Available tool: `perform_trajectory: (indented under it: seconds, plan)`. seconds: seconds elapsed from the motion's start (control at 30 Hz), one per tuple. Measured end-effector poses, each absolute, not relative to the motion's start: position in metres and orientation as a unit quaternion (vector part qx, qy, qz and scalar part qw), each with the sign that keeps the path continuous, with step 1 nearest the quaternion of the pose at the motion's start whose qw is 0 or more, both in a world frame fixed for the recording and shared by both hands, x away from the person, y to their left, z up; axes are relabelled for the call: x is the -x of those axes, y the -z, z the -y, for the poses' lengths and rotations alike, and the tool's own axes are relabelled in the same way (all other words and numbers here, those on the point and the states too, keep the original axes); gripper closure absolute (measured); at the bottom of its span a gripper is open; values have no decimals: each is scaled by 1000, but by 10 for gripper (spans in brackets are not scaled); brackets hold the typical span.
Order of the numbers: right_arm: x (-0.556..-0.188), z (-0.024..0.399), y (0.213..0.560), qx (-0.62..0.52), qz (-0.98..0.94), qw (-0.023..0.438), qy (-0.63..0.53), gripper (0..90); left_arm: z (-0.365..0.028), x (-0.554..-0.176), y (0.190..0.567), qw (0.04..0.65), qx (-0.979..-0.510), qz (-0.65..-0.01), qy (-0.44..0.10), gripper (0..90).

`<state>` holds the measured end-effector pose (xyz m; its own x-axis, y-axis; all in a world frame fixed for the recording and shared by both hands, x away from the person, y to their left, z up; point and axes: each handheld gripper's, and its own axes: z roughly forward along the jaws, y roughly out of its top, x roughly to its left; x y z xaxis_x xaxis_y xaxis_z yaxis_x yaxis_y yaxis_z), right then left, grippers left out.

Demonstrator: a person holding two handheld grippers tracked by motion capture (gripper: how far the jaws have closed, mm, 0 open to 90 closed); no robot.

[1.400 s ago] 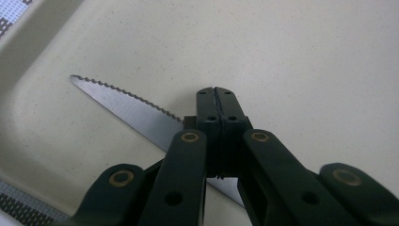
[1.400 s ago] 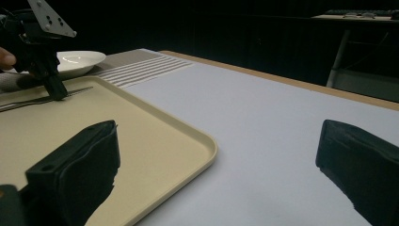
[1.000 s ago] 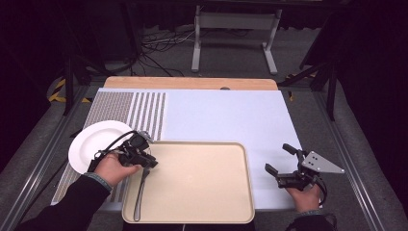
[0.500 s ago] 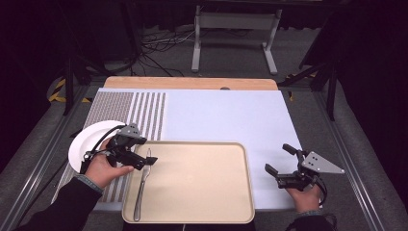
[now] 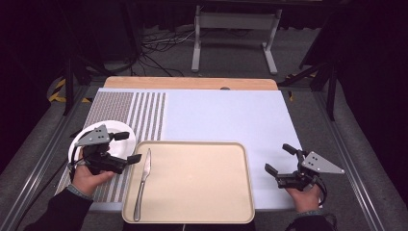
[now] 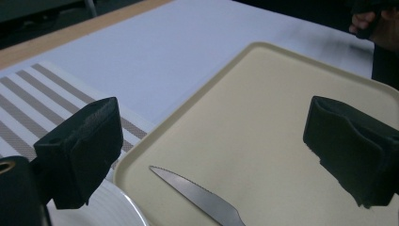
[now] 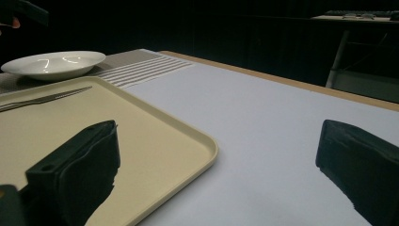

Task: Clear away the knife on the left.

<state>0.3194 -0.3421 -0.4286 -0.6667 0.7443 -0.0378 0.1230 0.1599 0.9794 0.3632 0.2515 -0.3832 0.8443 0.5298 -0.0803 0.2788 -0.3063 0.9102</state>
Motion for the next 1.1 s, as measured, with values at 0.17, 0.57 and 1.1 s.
perform_trajectory:
  seconds: [0.17, 0.57, 1.1]
  plan:
    - [-318, 342, 429, -306, -710, 272, -572, 13, -263, -359, 390, 544, -785, -267, -126, 49]
    - [-317, 343, 429, -309, -703, 268, -582, 13, -301, -342, 413, 559, -756, -311, -135, 49]
    - [-316, 345, 429, -315, -697, 265, -587, 13, -317, -340, 430, 538, -757, -346, -130, 77]
